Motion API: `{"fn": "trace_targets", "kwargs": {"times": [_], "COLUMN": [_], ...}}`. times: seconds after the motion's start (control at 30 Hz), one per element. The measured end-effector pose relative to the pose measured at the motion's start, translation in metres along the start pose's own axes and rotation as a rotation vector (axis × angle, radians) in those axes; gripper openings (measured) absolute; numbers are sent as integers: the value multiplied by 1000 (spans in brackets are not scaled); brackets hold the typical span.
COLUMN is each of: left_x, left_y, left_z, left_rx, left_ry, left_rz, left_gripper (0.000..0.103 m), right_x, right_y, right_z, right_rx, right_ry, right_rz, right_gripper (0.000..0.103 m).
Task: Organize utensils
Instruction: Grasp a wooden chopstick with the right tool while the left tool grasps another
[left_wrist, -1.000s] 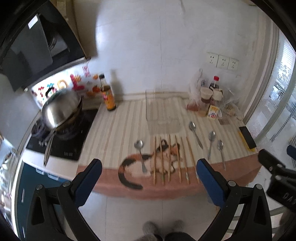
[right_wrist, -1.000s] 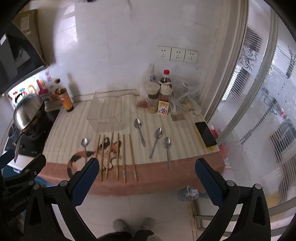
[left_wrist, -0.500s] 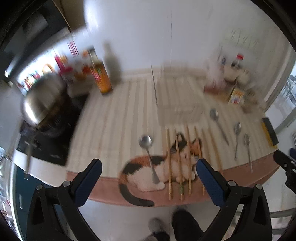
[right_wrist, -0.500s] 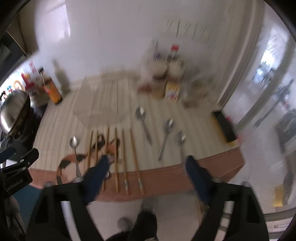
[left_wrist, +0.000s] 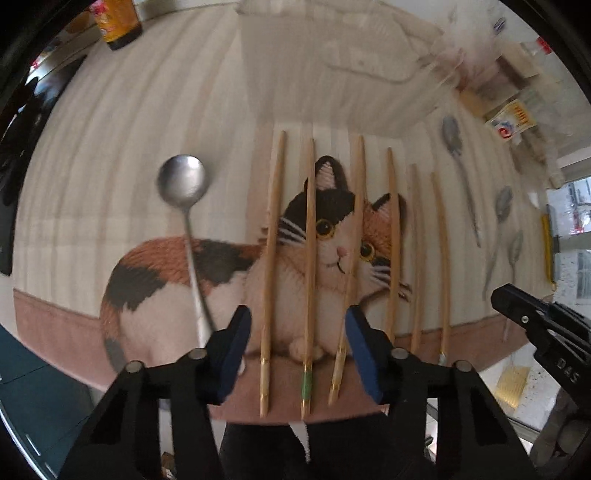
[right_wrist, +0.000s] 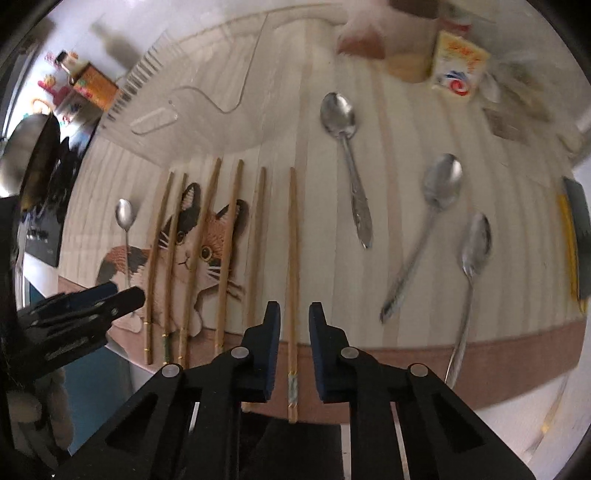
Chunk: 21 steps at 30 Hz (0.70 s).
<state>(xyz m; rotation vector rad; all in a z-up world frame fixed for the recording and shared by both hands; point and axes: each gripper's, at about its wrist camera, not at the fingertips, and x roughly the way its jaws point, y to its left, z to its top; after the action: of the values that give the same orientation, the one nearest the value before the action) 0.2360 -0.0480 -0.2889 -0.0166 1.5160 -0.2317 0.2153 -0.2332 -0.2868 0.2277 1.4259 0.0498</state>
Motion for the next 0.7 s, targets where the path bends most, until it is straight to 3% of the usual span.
{"fn": "trace_targets", "kwargs": {"times": [0.3, 0.43, 0.47, 0.5, 0.7], "left_x": [33, 44, 44, 45, 47], "left_y": [-5, -8, -9, -9, 3], "left_z": [18, 19, 18, 19, 21], "left_rx": [24, 63, 78, 85, 88], "left_ry": [44, 39, 35, 35, 50], "left_rz": [67, 83, 91, 92, 72], "left_gripper": [45, 32, 17, 11, 11], "right_x": [37, 51, 54, 57, 61], "right_y": [-3, 2, 2, 2, 17], "right_z": [27, 32, 33, 34, 35], "right_rx": [17, 36, 42, 46, -1], "right_ry": [123, 158, 167, 174, 169], "right_rz": [74, 64, 59, 55, -27], "right_gripper": [17, 17, 17, 17, 18]}}
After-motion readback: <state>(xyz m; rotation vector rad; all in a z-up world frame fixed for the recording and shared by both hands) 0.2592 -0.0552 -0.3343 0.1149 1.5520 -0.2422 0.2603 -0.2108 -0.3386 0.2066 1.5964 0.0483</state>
